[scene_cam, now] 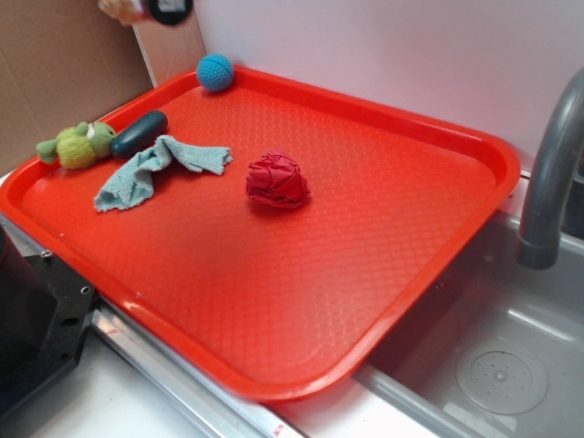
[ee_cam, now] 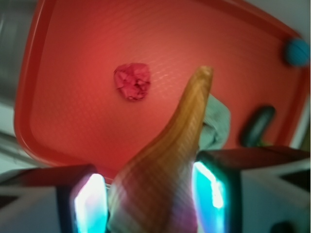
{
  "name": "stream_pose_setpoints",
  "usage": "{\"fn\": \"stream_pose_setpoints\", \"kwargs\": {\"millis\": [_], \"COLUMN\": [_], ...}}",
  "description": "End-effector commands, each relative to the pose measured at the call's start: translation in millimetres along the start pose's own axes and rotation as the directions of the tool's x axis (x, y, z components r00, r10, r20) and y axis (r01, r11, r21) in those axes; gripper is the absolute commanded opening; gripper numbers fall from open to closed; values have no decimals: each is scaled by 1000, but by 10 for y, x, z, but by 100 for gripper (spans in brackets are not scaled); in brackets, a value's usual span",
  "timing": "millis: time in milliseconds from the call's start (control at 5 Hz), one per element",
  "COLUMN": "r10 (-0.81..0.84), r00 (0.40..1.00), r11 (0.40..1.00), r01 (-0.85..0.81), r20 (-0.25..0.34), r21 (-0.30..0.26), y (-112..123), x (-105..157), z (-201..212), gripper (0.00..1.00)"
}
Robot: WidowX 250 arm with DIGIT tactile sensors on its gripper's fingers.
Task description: Grab the shell.
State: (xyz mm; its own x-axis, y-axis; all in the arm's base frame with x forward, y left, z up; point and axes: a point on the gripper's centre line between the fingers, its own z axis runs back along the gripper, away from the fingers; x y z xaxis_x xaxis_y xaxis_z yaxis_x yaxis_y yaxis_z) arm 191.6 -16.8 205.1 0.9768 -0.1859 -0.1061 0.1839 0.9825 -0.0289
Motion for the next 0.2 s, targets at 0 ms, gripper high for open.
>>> {"fn": "stream_pose_setpoints", "kwargs": {"millis": [0], "r10": [101], "r00": [977], "r11": [989], "r01": [-119], "r20": [186], "r21": [84], "y": [-169], "x": [-364], "z": [307], "gripper": [0]}}
